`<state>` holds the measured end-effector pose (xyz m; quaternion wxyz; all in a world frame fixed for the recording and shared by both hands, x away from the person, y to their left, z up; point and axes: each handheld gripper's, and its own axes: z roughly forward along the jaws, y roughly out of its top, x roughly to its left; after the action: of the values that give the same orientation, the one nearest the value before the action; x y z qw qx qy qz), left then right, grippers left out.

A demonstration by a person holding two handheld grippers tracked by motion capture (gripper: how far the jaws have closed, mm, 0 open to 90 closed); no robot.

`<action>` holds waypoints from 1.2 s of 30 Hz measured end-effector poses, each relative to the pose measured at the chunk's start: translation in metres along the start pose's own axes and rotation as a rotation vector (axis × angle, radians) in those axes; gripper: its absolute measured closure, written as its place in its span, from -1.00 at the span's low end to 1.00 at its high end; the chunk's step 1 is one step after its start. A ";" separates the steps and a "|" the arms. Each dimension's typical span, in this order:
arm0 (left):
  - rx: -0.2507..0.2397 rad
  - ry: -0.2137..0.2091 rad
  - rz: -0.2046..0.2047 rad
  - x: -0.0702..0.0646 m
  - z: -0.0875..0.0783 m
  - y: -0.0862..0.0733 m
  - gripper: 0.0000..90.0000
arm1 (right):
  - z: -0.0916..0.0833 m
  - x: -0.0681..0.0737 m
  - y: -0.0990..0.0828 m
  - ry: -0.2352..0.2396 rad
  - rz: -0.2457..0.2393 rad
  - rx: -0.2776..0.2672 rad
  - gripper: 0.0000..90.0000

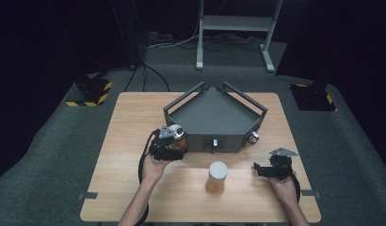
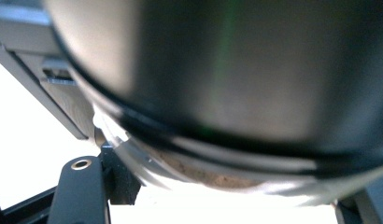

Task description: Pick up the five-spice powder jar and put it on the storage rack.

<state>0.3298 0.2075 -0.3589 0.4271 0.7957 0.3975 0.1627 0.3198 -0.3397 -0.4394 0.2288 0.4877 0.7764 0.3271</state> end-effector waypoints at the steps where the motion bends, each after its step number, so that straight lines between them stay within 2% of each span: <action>1: -0.003 -0.003 0.001 0.000 -0.001 0.002 -0.30 | 0.000 0.000 0.000 0.000 0.000 0.000 -0.90; 13: -0.025 -0.021 0.012 0.003 -0.008 0.024 -0.30 | 0.000 0.000 0.000 0.000 0.000 0.000 -0.90; 22: -0.025 -0.015 0.026 0.004 -0.010 0.041 -0.30 | 0.000 0.000 0.000 0.000 0.000 0.000 -0.90; 30: -0.032 -0.015 0.018 0.006 -0.004 0.057 -0.30 | 0.000 0.000 0.000 0.000 0.001 0.000 -0.90; 36: -0.027 0.002 0.008 0.005 0.006 0.064 -0.30 | 0.000 0.000 0.000 0.000 0.001 0.000 -0.90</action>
<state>0.3681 0.1879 -0.3109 0.4366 0.7914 0.3925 0.1704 0.3198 -0.3397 -0.4394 0.2287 0.4879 0.7762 0.3274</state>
